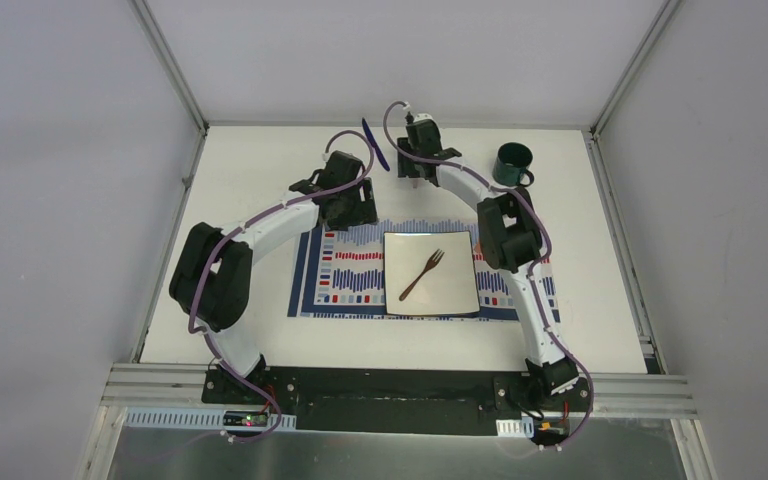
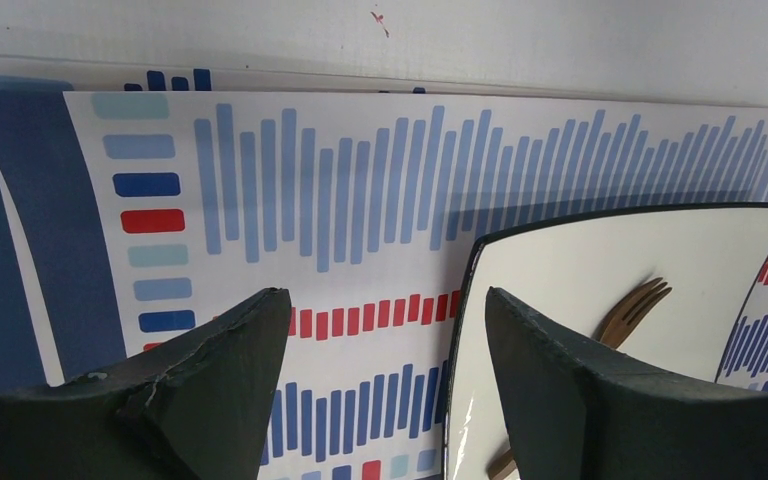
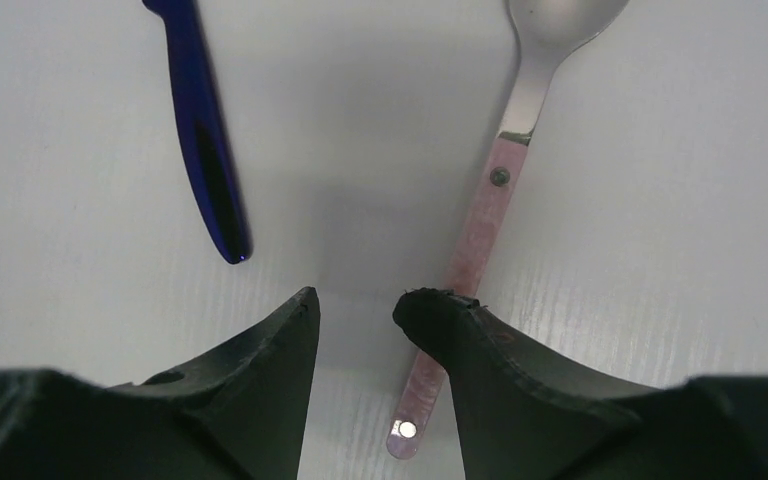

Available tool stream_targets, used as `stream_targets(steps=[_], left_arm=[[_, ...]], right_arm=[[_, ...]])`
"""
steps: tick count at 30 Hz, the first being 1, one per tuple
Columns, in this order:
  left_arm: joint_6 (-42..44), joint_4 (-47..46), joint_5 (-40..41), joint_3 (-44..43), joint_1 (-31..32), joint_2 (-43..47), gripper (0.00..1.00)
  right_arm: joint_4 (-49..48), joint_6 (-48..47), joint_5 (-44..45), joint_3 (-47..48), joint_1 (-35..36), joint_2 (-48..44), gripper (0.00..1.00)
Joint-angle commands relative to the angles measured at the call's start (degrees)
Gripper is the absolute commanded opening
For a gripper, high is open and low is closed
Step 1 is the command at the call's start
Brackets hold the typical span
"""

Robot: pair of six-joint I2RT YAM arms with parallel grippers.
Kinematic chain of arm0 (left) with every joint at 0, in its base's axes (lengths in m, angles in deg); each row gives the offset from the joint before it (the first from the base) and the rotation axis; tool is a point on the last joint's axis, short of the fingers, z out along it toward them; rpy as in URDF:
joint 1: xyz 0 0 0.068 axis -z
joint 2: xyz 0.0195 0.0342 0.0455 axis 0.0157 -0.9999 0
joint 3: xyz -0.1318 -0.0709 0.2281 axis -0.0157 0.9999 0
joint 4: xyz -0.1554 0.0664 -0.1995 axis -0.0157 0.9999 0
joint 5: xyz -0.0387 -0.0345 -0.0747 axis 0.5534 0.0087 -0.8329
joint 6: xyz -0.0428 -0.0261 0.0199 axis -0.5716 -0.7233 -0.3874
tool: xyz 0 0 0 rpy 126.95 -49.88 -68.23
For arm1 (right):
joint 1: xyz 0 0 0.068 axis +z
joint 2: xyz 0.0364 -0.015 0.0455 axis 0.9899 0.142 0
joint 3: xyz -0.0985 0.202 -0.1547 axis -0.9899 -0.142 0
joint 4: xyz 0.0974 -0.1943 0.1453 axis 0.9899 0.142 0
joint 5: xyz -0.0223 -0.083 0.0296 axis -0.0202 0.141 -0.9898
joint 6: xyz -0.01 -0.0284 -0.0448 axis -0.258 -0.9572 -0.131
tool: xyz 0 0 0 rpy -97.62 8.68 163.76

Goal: Set the dinner table for one person

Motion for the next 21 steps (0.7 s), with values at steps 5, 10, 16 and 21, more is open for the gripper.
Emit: stream_targets(steps=[5, 10, 16, 21], left_arm=[[0.9, -0.6, -0.4, 0.9, -1.3, 2.8, 0.73], [0.9, -0.9, -0.8, 1.1, -1.6, 2.6, 0.73], [0.8, -1.2, -1.3, 1.1, -1.7, 2.1, 0.73], [0.7, -1.3, -1.0, 1.4, -1.7, 2.4, 0.73]], right_arm=[[2.8, -1.3, 5.2, 4.7, 0.3, 0.9, 0.52], [1.4, -1.2, 6.6, 1.1, 0.2, -1.0, 0.52], [-0.6, -0.5, 4.5, -1.9, -0.1, -3.0, 0.51], [-3.8, -0.3, 3.5, -5.1, -0.1, -6.4, 0.51]])
